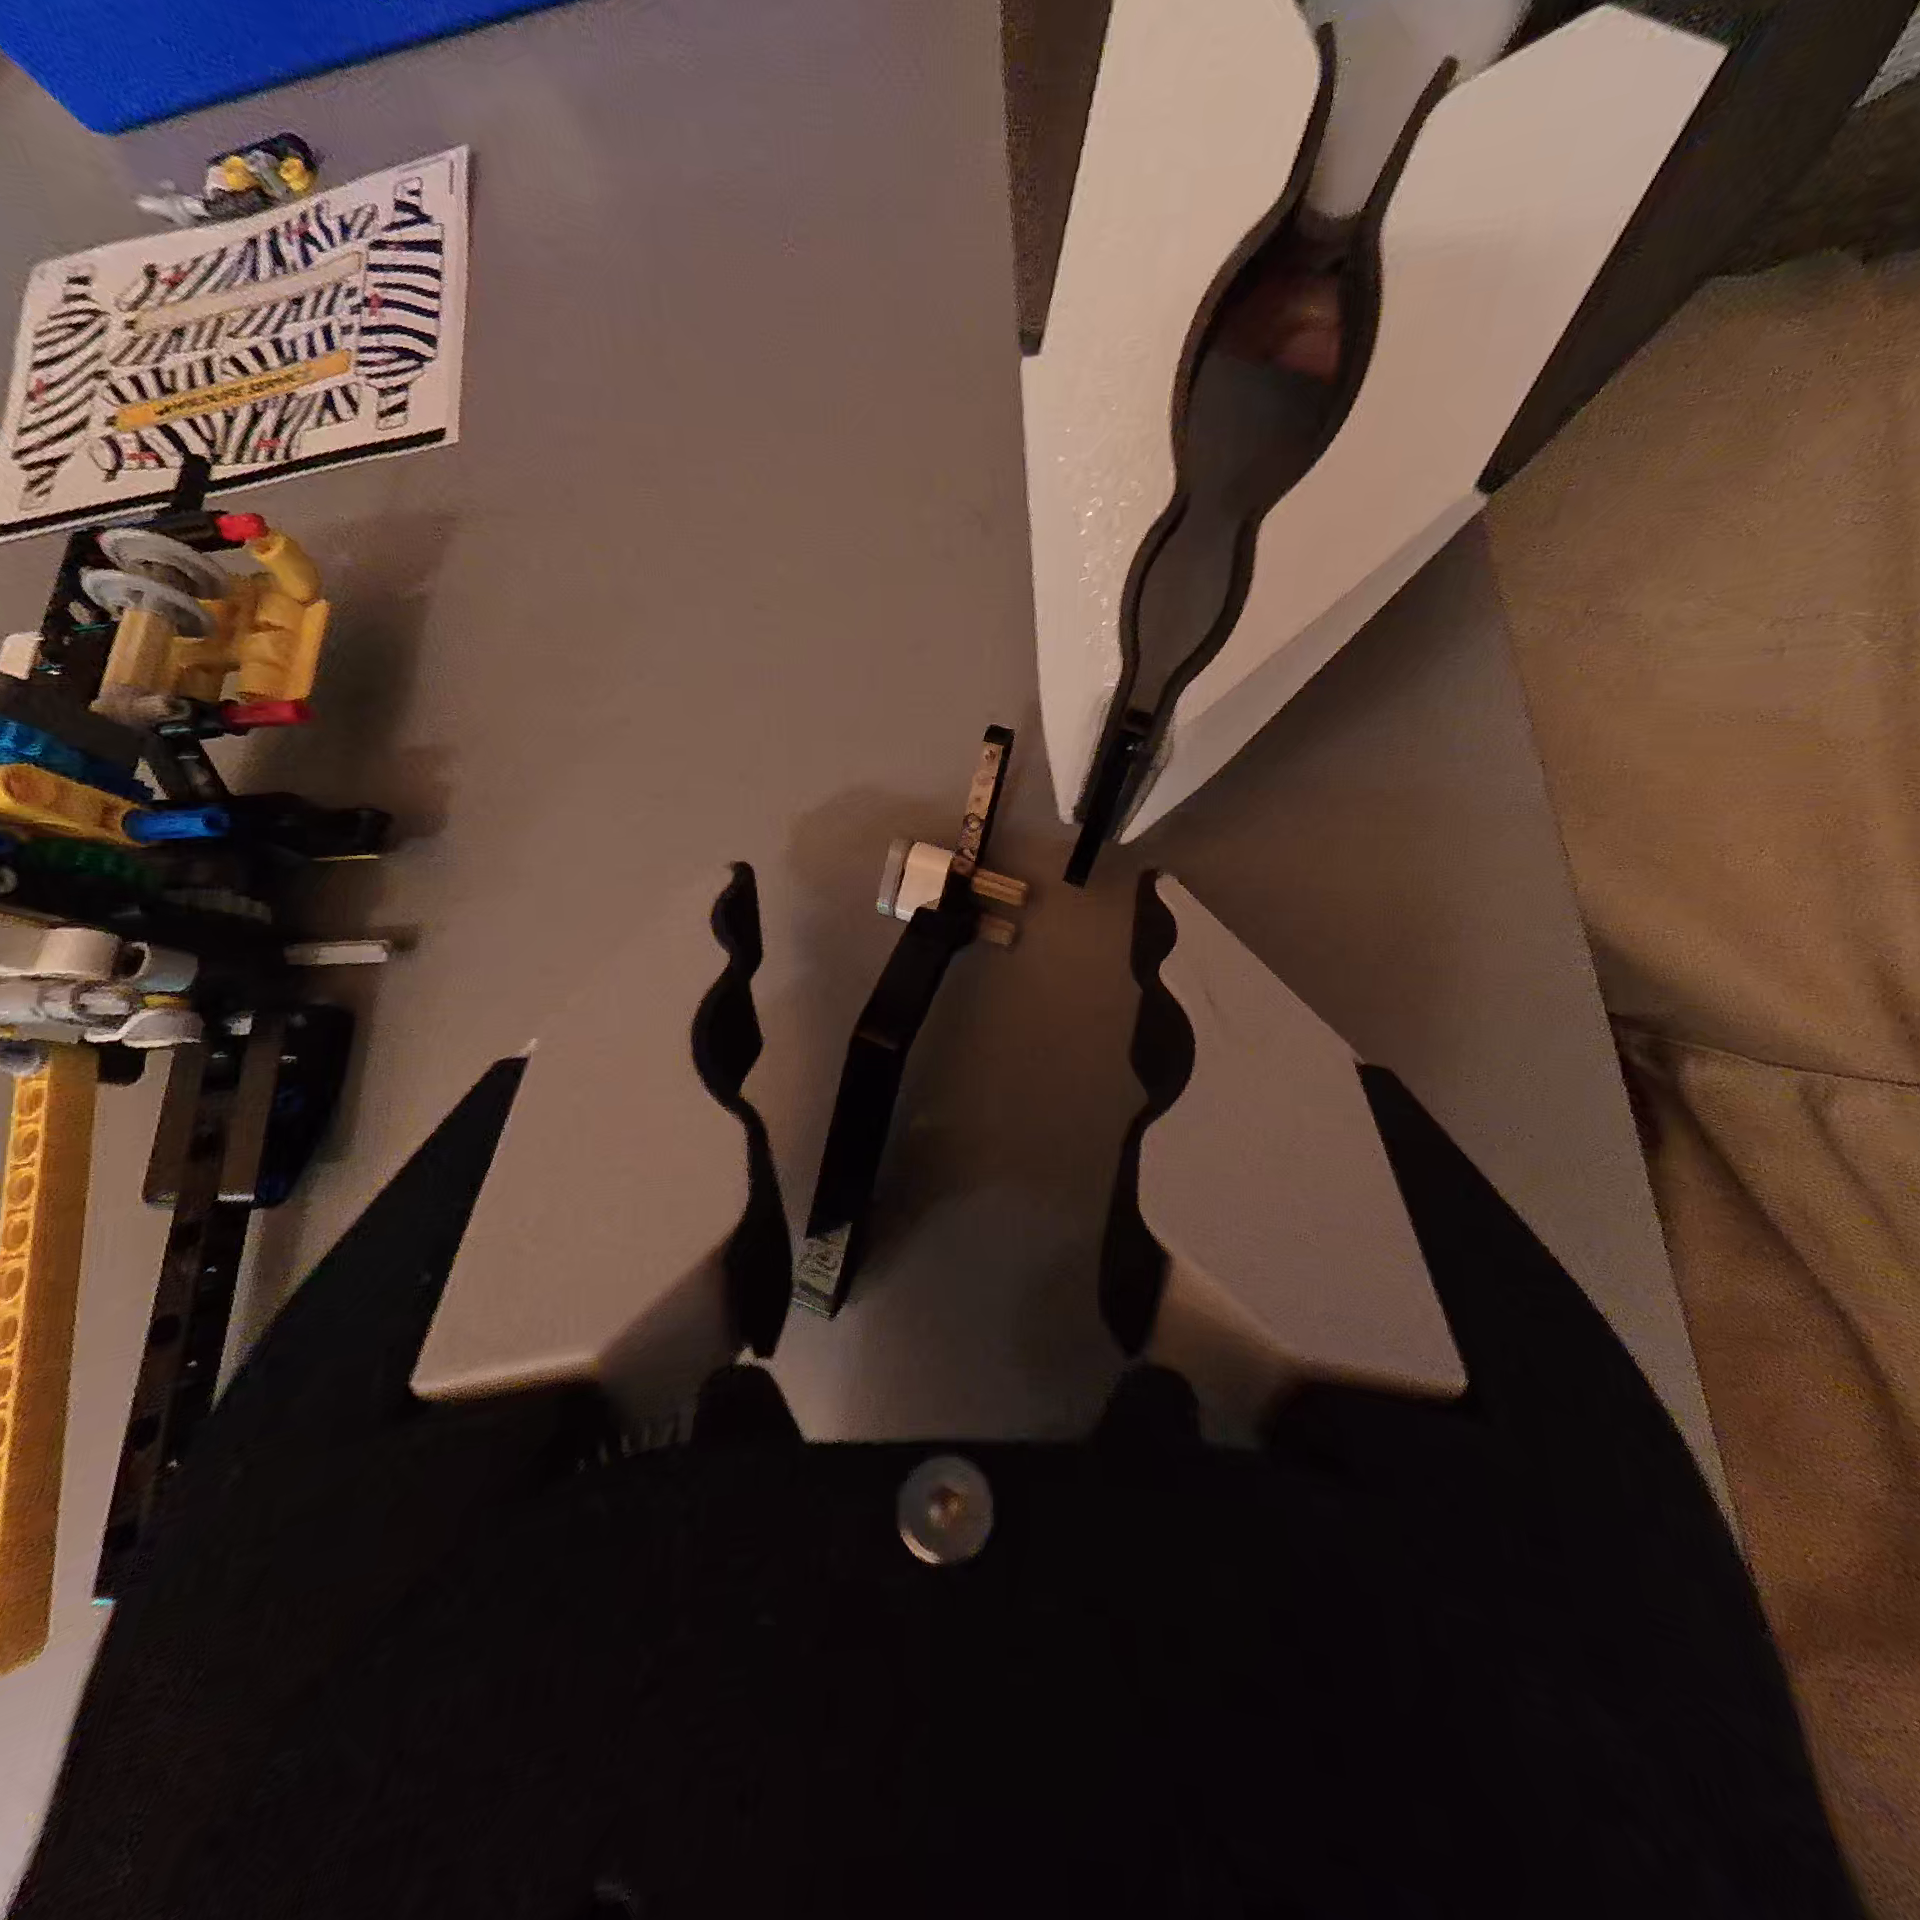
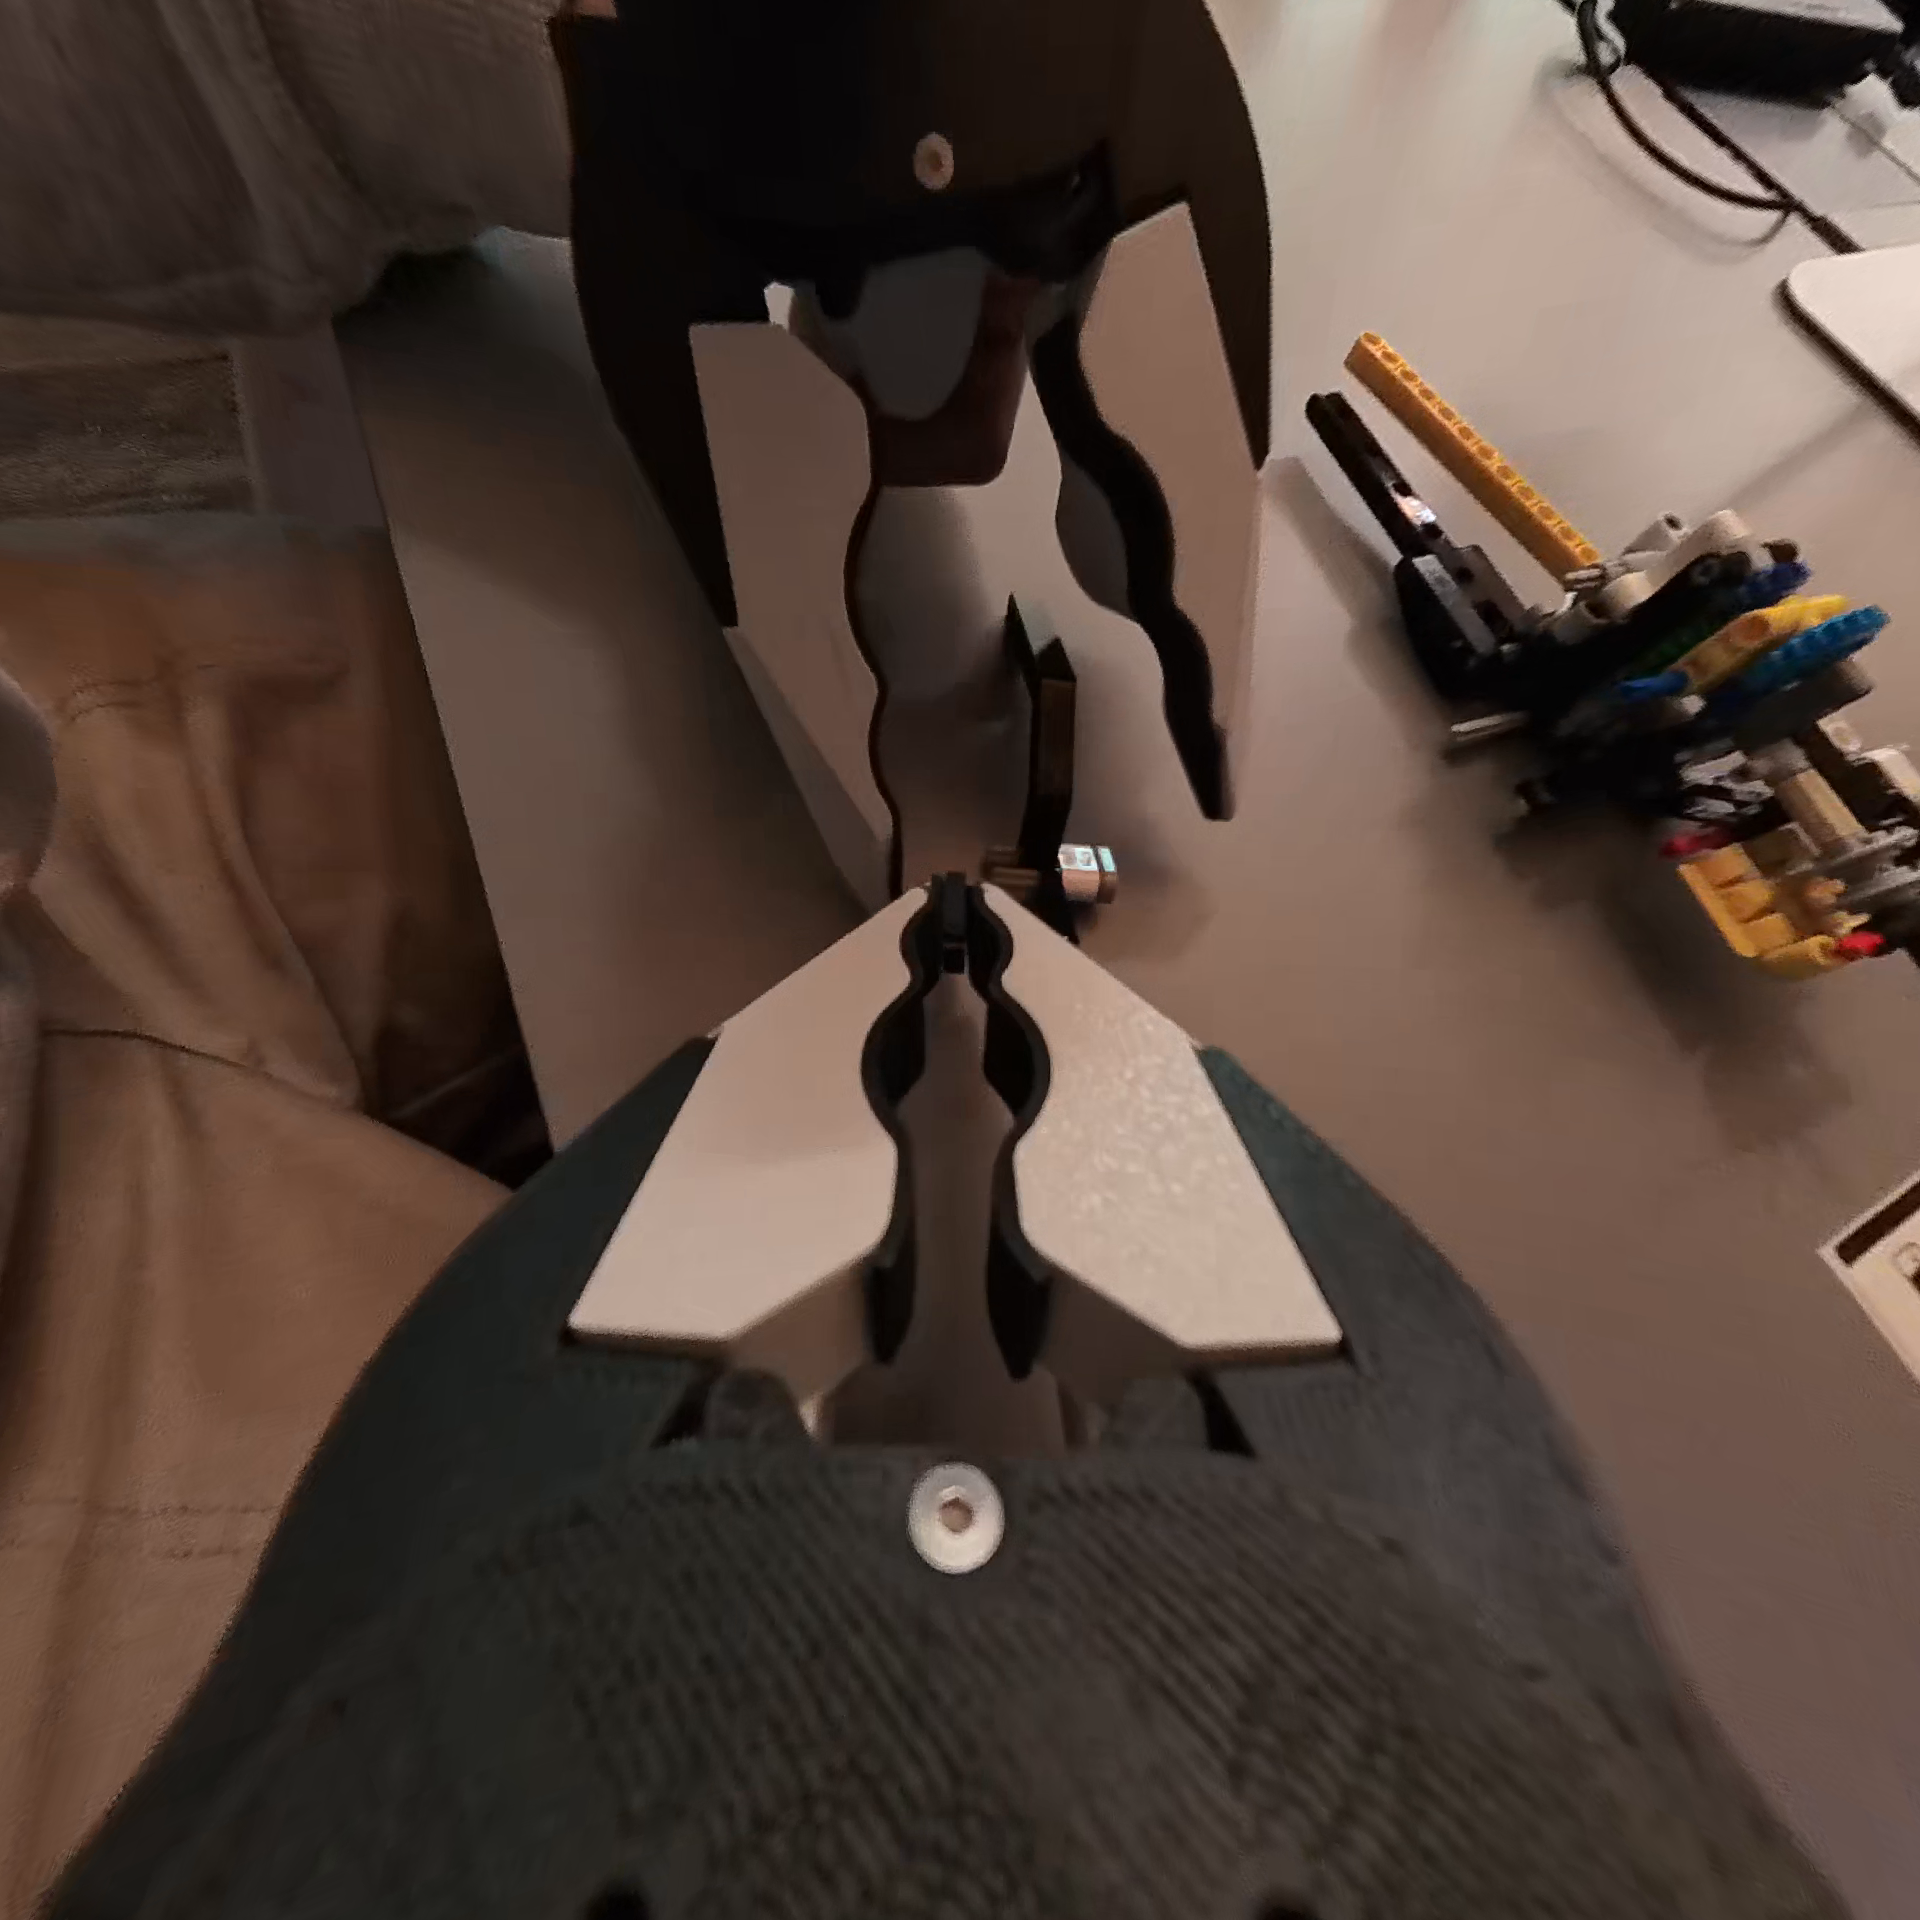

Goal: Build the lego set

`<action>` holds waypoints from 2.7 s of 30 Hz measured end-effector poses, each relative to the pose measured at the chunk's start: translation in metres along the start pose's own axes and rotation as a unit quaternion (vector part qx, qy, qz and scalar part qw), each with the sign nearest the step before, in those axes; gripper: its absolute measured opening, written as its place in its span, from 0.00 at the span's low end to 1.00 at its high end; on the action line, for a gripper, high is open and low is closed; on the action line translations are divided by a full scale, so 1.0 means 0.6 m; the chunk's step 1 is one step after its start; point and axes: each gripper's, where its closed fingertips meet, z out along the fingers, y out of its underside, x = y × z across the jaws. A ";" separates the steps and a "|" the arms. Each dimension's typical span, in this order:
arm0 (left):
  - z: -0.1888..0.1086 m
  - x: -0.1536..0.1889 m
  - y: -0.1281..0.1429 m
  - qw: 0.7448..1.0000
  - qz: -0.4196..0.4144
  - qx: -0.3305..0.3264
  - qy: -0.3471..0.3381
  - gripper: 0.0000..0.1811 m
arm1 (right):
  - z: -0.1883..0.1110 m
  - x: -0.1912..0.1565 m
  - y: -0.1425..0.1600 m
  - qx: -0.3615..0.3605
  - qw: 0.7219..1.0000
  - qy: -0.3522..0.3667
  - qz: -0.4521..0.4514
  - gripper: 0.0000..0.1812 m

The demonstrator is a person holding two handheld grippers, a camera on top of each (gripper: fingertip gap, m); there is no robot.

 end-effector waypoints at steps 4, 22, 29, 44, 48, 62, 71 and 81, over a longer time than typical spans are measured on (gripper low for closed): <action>0.002 0.004 0.002 1.000 -0.010 -0.006 0.020 0.38 | 0.006 0.005 0.000 -0.006 1.000 0.007 0.000 0.01; 0.003 0.009 0.005 0.999 -0.010 -0.013 0.034 0.22 | 0.012 0.011 0.003 -0.015 0.999 -0.008 0.032 0.01; 0.003 0.010 0.005 0.999 -0.008 -0.012 0.033 0.21 | 0.011 0.011 0.003 -0.014 0.999 -0.012 0.036 0.01; 0.005 0.006 0.005 1.000 -0.009 -0.015 0.025 0.21 | 0.009 0.015 0.000 -0.006 0.999 -0.015 0.050 0.01; 0.005 0.006 0.005 1.000 -0.007 -0.015 0.024 0.21 | 0.007 0.012 0.001 -0.005 0.999 -0.016 0.045 0.01; 0.005 0.011 0.005 1.000 0.006 -0.013 0.024 0.17 | -0.003 0.001 0.027 -0.035 0.999 -0.014 0.000 0.01; 0.005 0.010 0.005 1.000 0.009 -0.012 0.022 0.17 | -0.011 0.003 0.015 -0.007 1.000 -0.007 -0.020 0.01; 0.005 0.011 0.005 1.000 0.006 -0.012 0.025 0.18 | -0.007 0.001 0.010 -0.003 1.000 -0.024 -0.007 0.01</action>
